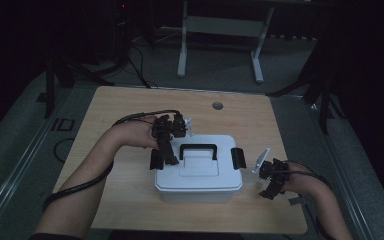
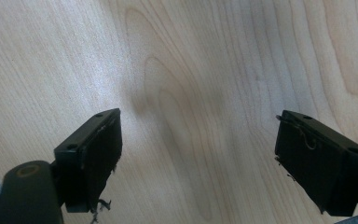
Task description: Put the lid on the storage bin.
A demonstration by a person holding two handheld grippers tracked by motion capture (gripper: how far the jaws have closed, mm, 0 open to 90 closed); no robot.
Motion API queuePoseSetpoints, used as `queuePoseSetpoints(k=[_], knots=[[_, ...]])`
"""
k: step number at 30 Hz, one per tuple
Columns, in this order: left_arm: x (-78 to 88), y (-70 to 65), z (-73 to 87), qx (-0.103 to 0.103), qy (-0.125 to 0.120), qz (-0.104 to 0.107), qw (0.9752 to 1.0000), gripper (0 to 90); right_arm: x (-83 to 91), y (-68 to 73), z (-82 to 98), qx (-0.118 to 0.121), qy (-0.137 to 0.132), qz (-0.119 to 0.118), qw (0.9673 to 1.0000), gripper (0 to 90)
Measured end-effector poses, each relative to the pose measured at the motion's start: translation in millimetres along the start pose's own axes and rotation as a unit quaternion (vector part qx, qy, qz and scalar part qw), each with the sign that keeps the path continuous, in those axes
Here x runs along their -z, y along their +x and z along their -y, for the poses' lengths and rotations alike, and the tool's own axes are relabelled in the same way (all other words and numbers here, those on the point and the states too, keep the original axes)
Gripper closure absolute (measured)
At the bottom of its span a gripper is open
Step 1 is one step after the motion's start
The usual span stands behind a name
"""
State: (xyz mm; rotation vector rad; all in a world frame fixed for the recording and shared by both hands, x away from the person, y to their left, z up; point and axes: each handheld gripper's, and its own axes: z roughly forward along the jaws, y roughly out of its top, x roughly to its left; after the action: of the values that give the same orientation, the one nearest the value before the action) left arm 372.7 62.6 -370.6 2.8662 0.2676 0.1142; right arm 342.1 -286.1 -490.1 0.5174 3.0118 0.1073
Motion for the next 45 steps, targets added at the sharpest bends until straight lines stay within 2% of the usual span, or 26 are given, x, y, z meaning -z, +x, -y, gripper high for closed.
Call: queuePoseSetpoints(k=[3,6,7,10,13,20,23,25,28,32,35,44,45], knots=[[2.4,0.6,10.3,0.002,-0.001,-0.016,0.9999,0.6,0.1,-0.3,0.6,-0.002,-0.001,0.001,1.0,14.6],[6.0,2.0,21.9,0.013,-0.013,-0.016,0.9997,0.6,0.4,-0.7,0.7,-0.006,0.0,0.003,1.0,14.6],[6.6,1.9,25.8,0.015,-0.015,-0.022,0.9995,0.6,0.6,-0.8,0.5,-0.007,-0.001,0.003,1.0,14.6],[7.6,1.3,34.3,0.015,-0.016,-0.03,0.9993,0.6,0.9,-1.0,-0.1,-0.006,-0.002,0.005,1.0,14.6],[8.2,1.3,50.6,0.025,-0.018,-0.033,0.999,0.6,1.6,-1.5,-1.0,-0.007,-0.002,0.006,1.0,14.6],[11.5,-1.2,79.5,0.049,-0.023,-0.031,0.9981,0.6,3.8,-2.2,-1.2,-0.014,-0.007,0.01,0.9998,14.6],[11.6,-1.9,88.3,0.052,-0.021,-0.035,0.9978,0.6,3.3,-2.4,-1.2,-0.017,-0.005,0.011,0.9998,14.6],[10.8,-3.2,100.4,0.061,-0.027,-0.03,0.9974,0.6,2.3,-2.3,-2.0,-0.017,-0.005,0.011,0.9998,14.6],[9.7,-3.9,106.5,0.065,-0.025,-0.032,0.9971,0.6,2.1,-1.9,-2.4,-0.017,-0.005,0.012,0.9998,14.6],[5.6,-6.3,122.7,0.076,-0.022,-0.023,0.9966,0.6,1.6,-1.6,-3.0,-0.018,-0.005,0.012,0.9998,14.6],[4.2,-7.5,132.1,0.084,-0.029,-0.021,0.9958,0.6,2.0,-1.3,-2.9,-0.018,-0.006,0.013,0.9997,14.6],[-5.8,-12.1,152.0,0.083,-0.033,-0.018,0.9958,0.6,4.3,-1.1,-1.5,-0.019,-0.008,0.015,0.9997,14.6],[-7.3,-12.4,154.2,0.088,-0.033,-0.016,0.9954,0.6,4.4,-1.1,-1.2,-0.02,-0.008,0.015,0.9996,14.6]])
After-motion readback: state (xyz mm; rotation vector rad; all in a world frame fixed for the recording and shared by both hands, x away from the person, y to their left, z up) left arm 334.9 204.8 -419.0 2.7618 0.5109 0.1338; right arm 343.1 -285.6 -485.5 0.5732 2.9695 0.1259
